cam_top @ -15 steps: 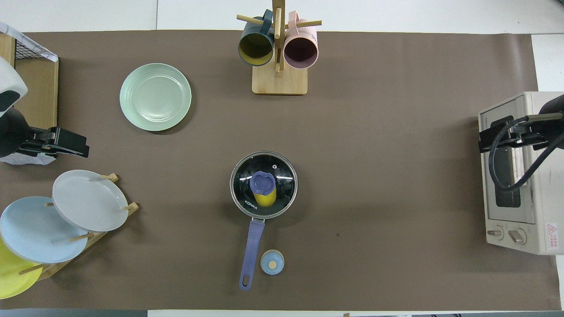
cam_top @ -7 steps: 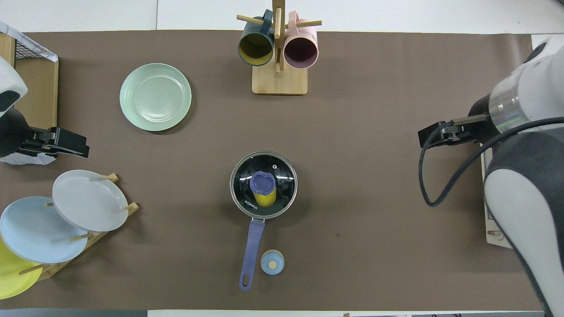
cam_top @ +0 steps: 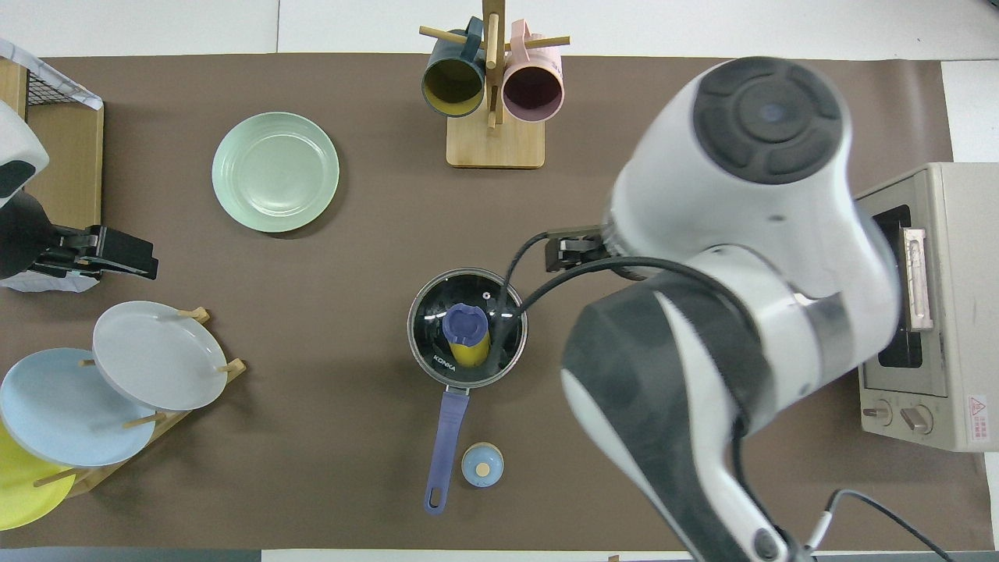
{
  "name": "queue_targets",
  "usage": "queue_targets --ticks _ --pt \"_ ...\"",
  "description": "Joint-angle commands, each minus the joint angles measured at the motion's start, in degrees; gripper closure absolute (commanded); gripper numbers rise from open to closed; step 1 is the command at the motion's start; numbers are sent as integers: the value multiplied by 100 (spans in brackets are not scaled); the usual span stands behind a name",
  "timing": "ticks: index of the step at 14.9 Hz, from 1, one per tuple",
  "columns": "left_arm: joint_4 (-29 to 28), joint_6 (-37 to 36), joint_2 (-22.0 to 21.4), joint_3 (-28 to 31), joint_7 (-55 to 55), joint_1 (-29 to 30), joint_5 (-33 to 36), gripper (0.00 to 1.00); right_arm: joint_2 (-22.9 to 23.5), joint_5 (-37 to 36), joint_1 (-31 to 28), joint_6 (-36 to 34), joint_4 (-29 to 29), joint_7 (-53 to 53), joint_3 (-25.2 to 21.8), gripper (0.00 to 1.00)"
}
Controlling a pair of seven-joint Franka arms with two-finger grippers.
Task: Transfer potato from pot to plate
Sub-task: 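Reach the right gripper over the glass lid on the saucepan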
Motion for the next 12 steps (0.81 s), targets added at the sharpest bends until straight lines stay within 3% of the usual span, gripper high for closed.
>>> queue_targets --ticks 1,5,8,12 --pt "-90 8 -86 -44 8 91 -64 0 293 6 351 251 333 673 -23 0" --pt "-90 8 -86 -44 8 91 -64 0 574 -12 729 1157 -45 939 -23 0" --pt "-90 8 -86 -44 8 91 -64 0 1048 -588 1186 1316 43 1167 -23 0" --pt "-90 -35 -86 -53 -9 47 -64 0 1085 -627 1240 1579 -88 1316 12 0"
